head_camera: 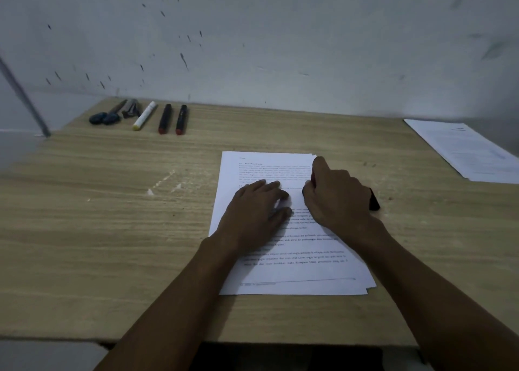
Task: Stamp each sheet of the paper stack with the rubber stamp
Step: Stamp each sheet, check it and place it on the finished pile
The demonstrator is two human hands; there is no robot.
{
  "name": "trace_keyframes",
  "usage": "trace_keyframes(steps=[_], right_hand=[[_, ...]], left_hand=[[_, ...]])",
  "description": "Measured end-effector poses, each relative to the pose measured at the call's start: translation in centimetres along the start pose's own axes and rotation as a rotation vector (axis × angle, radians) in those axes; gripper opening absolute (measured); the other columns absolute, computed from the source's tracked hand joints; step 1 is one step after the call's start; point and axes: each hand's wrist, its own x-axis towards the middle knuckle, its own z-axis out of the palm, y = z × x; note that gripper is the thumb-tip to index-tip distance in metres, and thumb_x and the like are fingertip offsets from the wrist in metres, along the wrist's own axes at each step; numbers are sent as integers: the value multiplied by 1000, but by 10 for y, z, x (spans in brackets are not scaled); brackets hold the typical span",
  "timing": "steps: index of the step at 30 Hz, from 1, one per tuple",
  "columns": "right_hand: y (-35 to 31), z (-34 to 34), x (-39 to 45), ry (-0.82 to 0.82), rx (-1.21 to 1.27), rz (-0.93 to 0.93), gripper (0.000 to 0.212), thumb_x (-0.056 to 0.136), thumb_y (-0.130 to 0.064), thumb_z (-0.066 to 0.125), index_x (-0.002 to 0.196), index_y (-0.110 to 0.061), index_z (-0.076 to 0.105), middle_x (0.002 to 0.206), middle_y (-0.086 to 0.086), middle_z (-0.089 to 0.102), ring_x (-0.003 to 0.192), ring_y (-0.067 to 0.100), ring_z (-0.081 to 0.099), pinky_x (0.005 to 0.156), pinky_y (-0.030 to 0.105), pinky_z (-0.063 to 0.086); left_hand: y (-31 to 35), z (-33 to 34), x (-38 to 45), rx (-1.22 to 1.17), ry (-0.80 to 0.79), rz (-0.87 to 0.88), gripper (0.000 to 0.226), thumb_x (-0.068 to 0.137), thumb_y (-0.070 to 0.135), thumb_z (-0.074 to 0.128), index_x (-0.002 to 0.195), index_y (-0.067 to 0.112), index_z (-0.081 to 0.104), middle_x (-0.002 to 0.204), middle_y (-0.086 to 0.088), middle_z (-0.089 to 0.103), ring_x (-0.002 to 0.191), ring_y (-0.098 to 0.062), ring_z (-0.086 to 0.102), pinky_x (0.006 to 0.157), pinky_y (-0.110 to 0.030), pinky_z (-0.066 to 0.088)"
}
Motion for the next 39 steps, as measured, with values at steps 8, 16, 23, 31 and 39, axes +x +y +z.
trace_keyframes(steps=[8, 16, 23, 31, 39], right_hand=[[2, -2, 0, -9, -27, 1, 19, 96, -31, 40, 110, -18, 40, 78, 5, 58, 68, 27, 58, 59, 34, 38], [-2, -7, -2, -43, 4, 6, 17, 96, -29, 40, 107, -17, 39, 78, 5, 56, 69, 28, 56, 61, 34, 39], [-2, -13, -2, -86, 63, 49, 20, 96, -34, 44, 107, -18, 40, 87, 7, 59, 80, 32, 58, 66, 36, 40], [19, -29, -3, -80, 360, 180, 15, 91, -39, 51, 95, -24, 49, 89, 1, 61, 81, 26, 57, 71, 36, 45], [77, -47, -4, 51, 387, 342, 16, 90, -39, 57, 93, -24, 54, 96, 5, 61, 88, 30, 55, 75, 37, 45]], left_hand=[[4, -1, -1, 1, -9, -1, 40, 93, 44, 52, 128, 25, 58, 149, 0, 45, 142, -22, 33, 115, -41, 27], [10, -6, -5, 1, -30, -17, 41, 95, 43, 50, 130, 23, 56, 150, 1, 43, 143, -22, 31, 116, -43, 26], [13, -10, -4, 14, -47, -26, 41, 95, 44, 50, 130, 24, 56, 150, 2, 43, 143, -21, 31, 116, -40, 27], [22, -23, 2, 54, -96, -44, 36, 93, 40, 54, 123, 20, 59, 137, 1, 55, 129, -21, 44, 106, -37, 37], [21, -23, 11, -21, -83, -70, 47, 88, 40, 63, 131, 23, 57, 151, -1, 41, 141, -21, 34, 115, -40, 28]])
